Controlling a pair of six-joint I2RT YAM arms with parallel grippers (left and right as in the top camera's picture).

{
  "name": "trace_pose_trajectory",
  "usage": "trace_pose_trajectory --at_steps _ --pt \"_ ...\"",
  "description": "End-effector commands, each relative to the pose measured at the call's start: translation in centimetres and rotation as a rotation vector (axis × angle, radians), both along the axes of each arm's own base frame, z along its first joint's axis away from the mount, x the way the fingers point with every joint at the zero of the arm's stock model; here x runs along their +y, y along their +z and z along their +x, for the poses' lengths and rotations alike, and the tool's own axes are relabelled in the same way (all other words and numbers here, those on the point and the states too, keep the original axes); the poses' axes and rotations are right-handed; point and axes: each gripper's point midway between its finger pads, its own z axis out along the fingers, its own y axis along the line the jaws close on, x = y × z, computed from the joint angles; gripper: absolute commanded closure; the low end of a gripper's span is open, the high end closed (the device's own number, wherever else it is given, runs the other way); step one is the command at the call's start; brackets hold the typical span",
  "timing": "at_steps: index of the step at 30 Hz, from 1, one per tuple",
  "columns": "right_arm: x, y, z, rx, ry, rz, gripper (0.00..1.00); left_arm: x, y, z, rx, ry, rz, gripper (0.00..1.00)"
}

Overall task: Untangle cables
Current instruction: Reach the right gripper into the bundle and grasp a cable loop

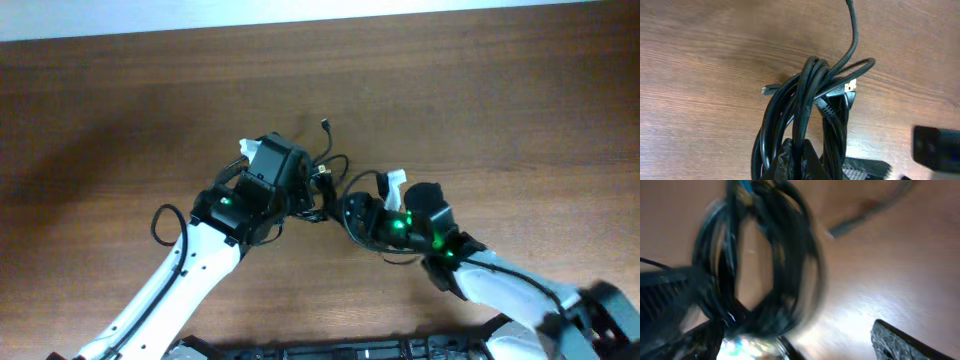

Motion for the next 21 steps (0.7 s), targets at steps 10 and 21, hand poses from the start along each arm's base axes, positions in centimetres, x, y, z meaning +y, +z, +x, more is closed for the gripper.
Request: trace_pose_trajectory --at_steps 10,21 --pt "0.7 1.6 0.4 -0.442 0.249 -0.026 0.96 1.0 2.8 0.5 -0.106 -0.248 0.010 0.43" --pt "0.1 2.8 -0.4 -0.534 0.342 0.019 0.96 -0.4 2.8 -3.7 -0.088 -0.634 -0.021 0.50"
